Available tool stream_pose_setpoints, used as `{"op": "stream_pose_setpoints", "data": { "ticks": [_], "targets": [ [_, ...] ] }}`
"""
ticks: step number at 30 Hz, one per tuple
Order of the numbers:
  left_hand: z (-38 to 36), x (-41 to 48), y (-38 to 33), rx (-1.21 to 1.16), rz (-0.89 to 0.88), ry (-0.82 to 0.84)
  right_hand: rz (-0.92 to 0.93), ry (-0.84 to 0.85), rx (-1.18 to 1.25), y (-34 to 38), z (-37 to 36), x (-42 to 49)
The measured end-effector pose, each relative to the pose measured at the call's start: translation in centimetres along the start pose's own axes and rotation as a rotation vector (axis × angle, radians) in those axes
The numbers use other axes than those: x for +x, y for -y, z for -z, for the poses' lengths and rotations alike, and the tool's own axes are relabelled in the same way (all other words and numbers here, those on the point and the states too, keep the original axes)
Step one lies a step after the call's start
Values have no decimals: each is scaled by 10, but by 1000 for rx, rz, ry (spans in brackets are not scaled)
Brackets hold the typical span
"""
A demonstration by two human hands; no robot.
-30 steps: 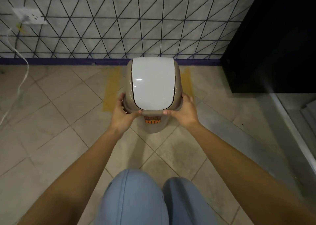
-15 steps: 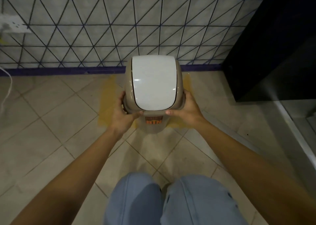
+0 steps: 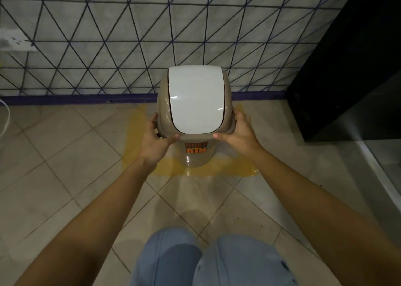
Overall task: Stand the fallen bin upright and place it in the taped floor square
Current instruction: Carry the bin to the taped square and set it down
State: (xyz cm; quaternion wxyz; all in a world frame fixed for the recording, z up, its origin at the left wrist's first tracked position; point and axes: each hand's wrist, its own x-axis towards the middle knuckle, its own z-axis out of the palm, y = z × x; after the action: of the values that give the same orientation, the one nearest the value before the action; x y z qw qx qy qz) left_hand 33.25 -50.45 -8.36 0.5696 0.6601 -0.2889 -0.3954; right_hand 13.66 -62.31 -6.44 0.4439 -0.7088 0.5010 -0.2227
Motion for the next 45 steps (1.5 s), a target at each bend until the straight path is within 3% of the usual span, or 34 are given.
{"op": "stream_pose_setpoints", "data": {
  "ticks": [5, 21, 34, 45],
  "targets": [
    [-7, 16, -7, 24, -23, -45, 93, -75, -103, 11, -1, 15],
    [-13, 88, -22, -26, 28, -99, 90, -106, -18, 19, -7, 83],
    [-21, 122, -31, -25, 10, -181, 66, -102, -52, 20, -10, 129],
    [-3, 139, -37, 72, 49, -124, 74, -24, -28, 21, -11, 134]
  ]
}}
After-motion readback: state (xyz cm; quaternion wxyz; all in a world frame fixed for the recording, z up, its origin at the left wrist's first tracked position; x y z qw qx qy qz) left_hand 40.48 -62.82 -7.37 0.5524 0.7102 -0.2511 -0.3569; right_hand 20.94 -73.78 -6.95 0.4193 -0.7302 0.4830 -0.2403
